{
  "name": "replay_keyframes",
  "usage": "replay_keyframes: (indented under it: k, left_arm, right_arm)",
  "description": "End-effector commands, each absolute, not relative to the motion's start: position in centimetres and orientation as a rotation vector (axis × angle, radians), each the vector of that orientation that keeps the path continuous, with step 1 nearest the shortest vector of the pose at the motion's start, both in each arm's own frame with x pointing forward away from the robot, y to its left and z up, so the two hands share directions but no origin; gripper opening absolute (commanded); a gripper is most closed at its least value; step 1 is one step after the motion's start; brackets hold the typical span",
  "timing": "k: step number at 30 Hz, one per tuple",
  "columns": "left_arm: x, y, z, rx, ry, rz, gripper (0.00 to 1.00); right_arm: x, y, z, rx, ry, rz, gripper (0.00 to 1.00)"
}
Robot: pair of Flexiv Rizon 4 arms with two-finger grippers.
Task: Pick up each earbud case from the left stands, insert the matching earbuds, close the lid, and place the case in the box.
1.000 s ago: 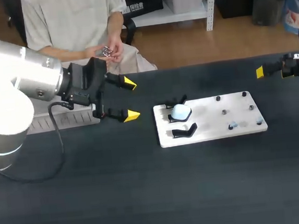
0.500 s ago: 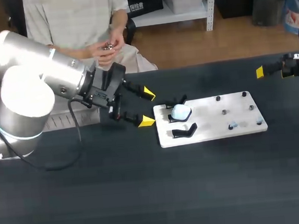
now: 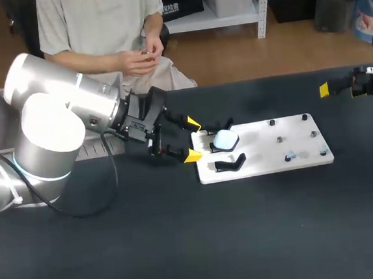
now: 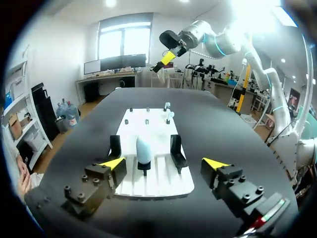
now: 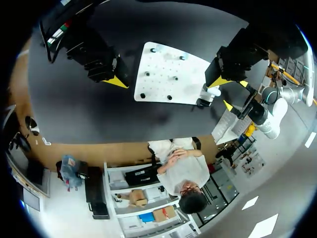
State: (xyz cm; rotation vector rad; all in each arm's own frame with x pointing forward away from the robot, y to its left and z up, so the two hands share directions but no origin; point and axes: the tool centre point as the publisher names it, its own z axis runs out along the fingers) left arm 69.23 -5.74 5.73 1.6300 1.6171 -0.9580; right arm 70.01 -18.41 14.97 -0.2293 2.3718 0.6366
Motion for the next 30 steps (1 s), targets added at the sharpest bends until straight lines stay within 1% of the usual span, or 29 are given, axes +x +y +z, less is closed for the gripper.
replay_keyframes:
  k: [1, 2, 3, 4, 8, 10, 12, 14, 15, 17, 20, 21, 24, 27, 30]
  left_arm:
    - [69.4, -6.5, 4.9, 1.618, 1.607, -0.97, 0.92]
    - [69.5, -6.7, 4.7, 1.618, 1.605, -0.974, 0.9]
    - [69.5, -6.8, 4.6, 1.618, 1.605, -0.976, 0.83]
    - [69.6, -6.9, 4.5, 1.616, 1.606, -0.978, 0.8]
    - [70.0, -7.2, 4.1, 1.608, 1.611, -0.982, 0.78]
    - [70.3, -7.4, 4.0, 1.599, 1.614, -0.985, 0.78]
    - [70.6, -7.6, 3.9, 1.587, 1.615, -0.982, 0.76]
    - [70.9, -7.9, 3.8, 1.563, 1.626, -0.983, 0.69]
    - [71.0, -8.0, 3.8, 1.562, 1.625, -0.984, 0.67]
    - [71.1, -8.4, 3.6, 1.559, 1.621, -0.988, 0.68]
    - [71.3, -8.8, 3.5, 1.555, 1.615, -1.0, 0.71]
    - [71.4, -9.0, 3.4, 1.555, 1.614, -1.002, 0.7]
    - [71.7, -9.3, 3.2, 1.552, 1.61, -1.009, 0.74]
    - [72.1, -9.6, 2.7, 1.54, 1.618, -1.019, 0.7]
    - [72.2, -9.7, 2.5, 1.54, 1.617, -1.023, 0.7]
  right_arm:
    - [70.0, -18.5, 15.0, -0.232, 2.372, 0.639, 1.0]
    - [70.0, -18.5, 15.0, -0.232, 2.372, 0.639, 1.0]
    - [70.0, -18.5, 15.0, -0.232, 2.372, 0.639, 1.0]
    - [70.0, -18.5, 15.0, -0.232, 2.372, 0.639, 1.0]
    - [70.0, -18.5, 15.0, -0.232, 2.372, 0.639, 1.0]
    - [70.0, -18.5, 15.0, -0.232, 2.372, 0.639, 1.0]
    - [70.0, -18.5, 15.0, -0.232, 2.372, 0.639, 1.0]
    - [70.0, -18.5, 15.0, -0.232, 2.372, 0.639, 1.0]
    - [70.0, -18.5, 15.0, -0.232, 2.372, 0.639, 1.0]
    - [70.0, -18.5, 15.0, -0.232, 2.372, 0.639, 1.0]
    - [70.0, -18.5, 15.0, -0.232, 2.372, 0.639, 1.0]
    - [70.0, -18.5, 15.0, -0.232, 2.372, 0.639, 1.0]
    - [70.0, -18.5, 15.0, -0.232, 2.372, 0.639, 1.0]
    - [70.0, -18.5, 15.0, -0.232, 2.372, 0.639, 1.0]
    - [70.0, -18.5, 15.0, -0.232, 2.372, 0.639, 1.0]
